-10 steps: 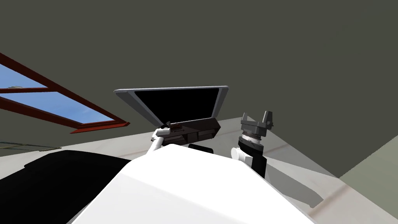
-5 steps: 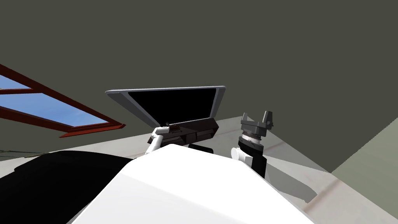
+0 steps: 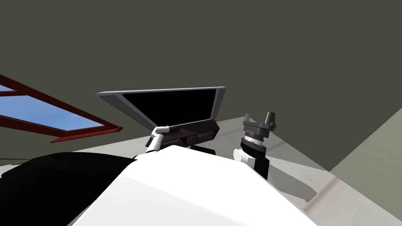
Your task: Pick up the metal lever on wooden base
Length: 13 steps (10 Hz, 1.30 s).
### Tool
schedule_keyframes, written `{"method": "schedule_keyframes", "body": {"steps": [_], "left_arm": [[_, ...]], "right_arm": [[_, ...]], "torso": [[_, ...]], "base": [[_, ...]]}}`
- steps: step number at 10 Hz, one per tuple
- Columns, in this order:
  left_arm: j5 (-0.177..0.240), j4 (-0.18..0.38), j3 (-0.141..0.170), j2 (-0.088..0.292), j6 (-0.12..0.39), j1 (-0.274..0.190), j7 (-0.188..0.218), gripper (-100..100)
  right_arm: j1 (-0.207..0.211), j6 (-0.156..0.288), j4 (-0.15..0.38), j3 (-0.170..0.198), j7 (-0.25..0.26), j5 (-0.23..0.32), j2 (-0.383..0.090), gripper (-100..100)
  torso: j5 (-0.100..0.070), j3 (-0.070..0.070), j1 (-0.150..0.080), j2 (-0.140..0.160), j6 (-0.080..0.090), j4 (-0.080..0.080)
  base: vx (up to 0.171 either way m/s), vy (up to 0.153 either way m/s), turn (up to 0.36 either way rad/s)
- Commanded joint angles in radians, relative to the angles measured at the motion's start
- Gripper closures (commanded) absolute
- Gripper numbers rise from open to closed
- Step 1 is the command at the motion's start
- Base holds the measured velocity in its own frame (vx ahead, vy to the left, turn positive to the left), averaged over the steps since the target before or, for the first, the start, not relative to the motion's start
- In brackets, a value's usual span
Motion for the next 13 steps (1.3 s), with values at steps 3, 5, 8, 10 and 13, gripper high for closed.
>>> {"method": "schedule_keyframes", "body": {"steps": [3,5,8,10,13], "left_arm": [[-0.007,0.028,0.010,0.015,0.041,-0.022,0.007,-100],[-0.010,0.055,0.006,0.012,0.014,-0.020,0.011,-100],[-0.015,0.094,-0.002,0.007,-0.031,-0.017,0.016,-100],[-0.014,0.088,-0.001,0.008,-0.023,-0.019,0.015,100],[-0.014,0.088,-0.001,0.008,-0.023,-0.019,0.015,100]], "right_arm": [[0.000,0.000,0.000,0.000,0.000,0.000,0.000,0],[0.000,0.000,0.000,0.000,0.000,0.000,0.000,0],[0.000,0.000,0.000,0.000,0.000,0.000,0.000,0],[0.000,0.000,0.000,0.000,0.000,0.000,0.000,0],[0.000,0.000,0.000,0.000,0.000,0.000,0.000,0]], "torso": [[0.000,0.001,0.001,0.001,0.000,0.000],[0.000,0.001,0.002,0.002,0.000,0.000],[0.000,0.001,0.002,0.002,0.000,0.000],[0.000,0.001,0.002,0.002,0.000,0.000],[0.000,0.001,0.002,0.002,0.000,0.000]], "base": [[0.006,-0.014,-0.006],[0.002,-0.002,0.007],[0.004,-0.005,0.016],[0.000,0.000,0.000],[0.000,0.000,0.000]]}}
